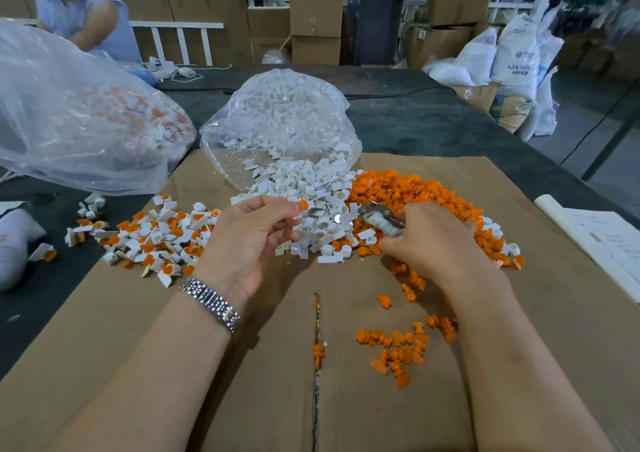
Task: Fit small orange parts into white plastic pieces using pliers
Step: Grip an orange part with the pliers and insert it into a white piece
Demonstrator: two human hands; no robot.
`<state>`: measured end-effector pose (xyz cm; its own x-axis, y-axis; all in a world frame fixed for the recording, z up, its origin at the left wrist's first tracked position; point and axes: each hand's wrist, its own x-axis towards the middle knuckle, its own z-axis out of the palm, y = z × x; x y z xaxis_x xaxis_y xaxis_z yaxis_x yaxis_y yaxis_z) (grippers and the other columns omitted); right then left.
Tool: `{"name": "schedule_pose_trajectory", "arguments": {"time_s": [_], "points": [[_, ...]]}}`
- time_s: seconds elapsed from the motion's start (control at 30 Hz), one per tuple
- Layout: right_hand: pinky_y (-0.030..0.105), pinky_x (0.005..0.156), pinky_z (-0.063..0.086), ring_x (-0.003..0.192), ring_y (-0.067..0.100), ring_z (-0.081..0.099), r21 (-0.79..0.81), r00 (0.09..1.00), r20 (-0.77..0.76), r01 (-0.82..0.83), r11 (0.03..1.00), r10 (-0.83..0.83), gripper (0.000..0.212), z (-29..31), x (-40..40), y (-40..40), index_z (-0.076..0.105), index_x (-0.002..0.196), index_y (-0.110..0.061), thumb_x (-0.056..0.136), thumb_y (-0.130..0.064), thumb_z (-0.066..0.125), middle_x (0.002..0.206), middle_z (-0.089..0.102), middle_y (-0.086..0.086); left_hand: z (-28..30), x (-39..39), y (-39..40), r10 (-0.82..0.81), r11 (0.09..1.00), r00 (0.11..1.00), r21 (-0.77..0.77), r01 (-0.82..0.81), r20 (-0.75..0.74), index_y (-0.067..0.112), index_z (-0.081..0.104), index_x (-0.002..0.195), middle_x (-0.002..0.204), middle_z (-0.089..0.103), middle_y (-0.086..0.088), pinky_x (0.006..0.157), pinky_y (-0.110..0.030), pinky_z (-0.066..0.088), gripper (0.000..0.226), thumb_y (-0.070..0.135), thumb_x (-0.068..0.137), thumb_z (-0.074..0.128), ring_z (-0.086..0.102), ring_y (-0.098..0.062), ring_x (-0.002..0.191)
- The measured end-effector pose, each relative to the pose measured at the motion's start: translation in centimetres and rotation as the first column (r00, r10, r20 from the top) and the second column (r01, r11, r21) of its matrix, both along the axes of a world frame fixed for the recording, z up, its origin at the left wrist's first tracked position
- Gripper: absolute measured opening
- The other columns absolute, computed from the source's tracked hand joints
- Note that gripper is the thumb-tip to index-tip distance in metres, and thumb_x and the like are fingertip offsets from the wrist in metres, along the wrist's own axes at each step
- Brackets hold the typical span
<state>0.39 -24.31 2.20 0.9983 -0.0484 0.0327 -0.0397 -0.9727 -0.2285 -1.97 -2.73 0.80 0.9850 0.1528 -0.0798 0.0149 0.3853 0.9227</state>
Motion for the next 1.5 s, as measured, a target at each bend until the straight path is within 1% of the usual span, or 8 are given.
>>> {"name": "schedule_pose_trajectory", "arguments": {"time_s": [0.17, 0.23, 0.33, 0.37, 0.67, 0.93, 1.27, 1.5], "points": [[0.032, 0.053, 0.035, 0.062, 0.02, 0.052, 0.399, 0.992, 0.121, -0.071, 0.914, 0.024, 0.021, 1.4, -0.5, -0.7, 0.063, 0.084, -0.004, 0.092, -0.022, 0.057, 0.071, 0.059, 0.011, -0.1, 0.2, 0.0, 0.004, 1.0, 1.0, -0.011, -0.004, -0.006, 0.017, 0.077, 0.059, 0.076, 0.072, -0.003, 0.06, -0.019, 0.055, 0.02, 0.004, 0.073, 0.082, 0.067, -0.01, 0.069], [0.038, 0.061, 0.05, 0.064, 0.022, 0.058, 0.636, 0.998, 0.052, -0.068, 0.769, 0.045, 0.023, 2.9, -1.0, -0.7, 0.066, 0.091, 0.001, 0.095, -0.017, 0.053, 0.071, 0.066, 0.016, 0.0, 0.2, 0.1, -0.017, 0.998, 1.0, -0.063, 0.017, 0.004, 0.016, 0.078, 0.061, 0.077, 0.072, -0.003, 0.06, -0.019, 0.054, 0.01, 0.009, 0.065, 0.085, 0.068, -0.01, 0.07], [0.048, 0.081, 0.06, 0.075, 0.027, 0.069, 0.895, 0.919, -0.195, 0.024, 0.446, 0.343, 0.021, 4.1, -1.8, 0.2, 0.067, 0.107, 0.001, 0.097, -0.006, 0.05, 0.081, 0.068, 0.016, 0.0, 0.3, 0.3, -0.015, 0.991, 1.0, -0.13, 0.016, 0.003, 0.016, 0.078, 0.063, 0.079, 0.073, 0.0, 0.059, -0.017, 0.053, 0.009, 0.014, 0.059, 0.086, 0.069, -0.009, 0.072], [0.047, 0.083, 0.061, 0.077, 0.028, 0.071, 0.898, 0.876, -0.245, 0.043, 0.438, 0.416, 0.021, 4.2, -2.0, 0.7, 0.065, 0.109, 0.002, 0.097, -0.004, 0.049, 0.084, 0.068, 0.016, 0.0, 0.4, 0.3, -0.012, 0.99, 1.0, -0.14, 0.011, -0.002, 0.016, 0.078, 0.062, 0.078, 0.072, 0.0, 0.058, -0.017, 0.053, 0.009, 0.014, 0.06, 0.086, 0.069, -0.009, 0.072], [0.045, 0.079, 0.061, 0.081, 0.029, 0.075, 0.619, 0.872, -0.231, -0.21, 0.756, 0.431, 0.027, 3.5, -2.6, 4.3, 0.061, 0.099, -0.001, 0.102, -0.025, 0.049, 0.089, 0.075, 0.017, 0.4, 0.3, 0.1, 0.017, 0.987, 1.0, -0.162, -0.016, 0.009, 0.012, 0.076, 0.057, 0.076, 0.072, -0.001, 0.057, -0.015, 0.052, 0.01, 0.01, 0.06, 0.085, 0.069, -0.008, 0.069], [0.032, 0.063, 0.047, 0.05, 0.008, 0.059, 0.528, 0.883, -0.152, -0.307, 0.791, 0.444, 0.033, 2.9, -2.9, 5.3, 0.055, 0.074, -0.017, 0.103, -0.032, 0.047, 0.071, 0.065, 0.011, 0.4, 0.1, 0.0, 0.038, 0.993, 0.999, -0.115, -0.038, -0.004, 0.013, 0.078, 0.061, 0.073, 0.073, -0.002, 0.056, -0.015, 0.052, 0.026, -0.002, 0.082, 0.073, 0.067, -0.007, 0.065], [0.054, 0.074, 0.057, 0.062, 0.031, 0.059, 0.434, 0.927, -0.05, -0.315, 0.844, 0.372, 0.057, 2.2, -3.7, 6.2, 0.059, 0.078, -0.003, 0.102, -0.054, 0.046, 0.083, 0.069, 0.026, 0.2, 0.2, 0.0, 0.055, 0.989, 0.995, -0.133, -0.066, -0.08, 0.008, 0.076, 0.056, 0.066, 0.069, -0.005, 0.056, -0.015, 0.053, 0.03, -0.006, 0.083, 0.071, 0.065, -0.01, 0.062], [0.048, 0.065, 0.056, 0.055, 0.025, 0.055, 0.427, 0.95, -0.016, -0.276, 0.861, 0.313, 0.054, 2.0, -3.8, 6.3, 0.054, 0.074, -0.007, 0.099, -0.055, 0.053, 0.066, 0.061, 0.014, -0.1, 0.5, 0.3, 0.038, 0.989, 0.996, -0.14, -0.049, -0.079, 0.004, 0.074, 0.058, 0.066, 0.066, -0.007, 0.057, -0.016, 0.054, 0.027, -0.009, 0.082, 0.071, 0.064, -0.011, 0.059]]}}
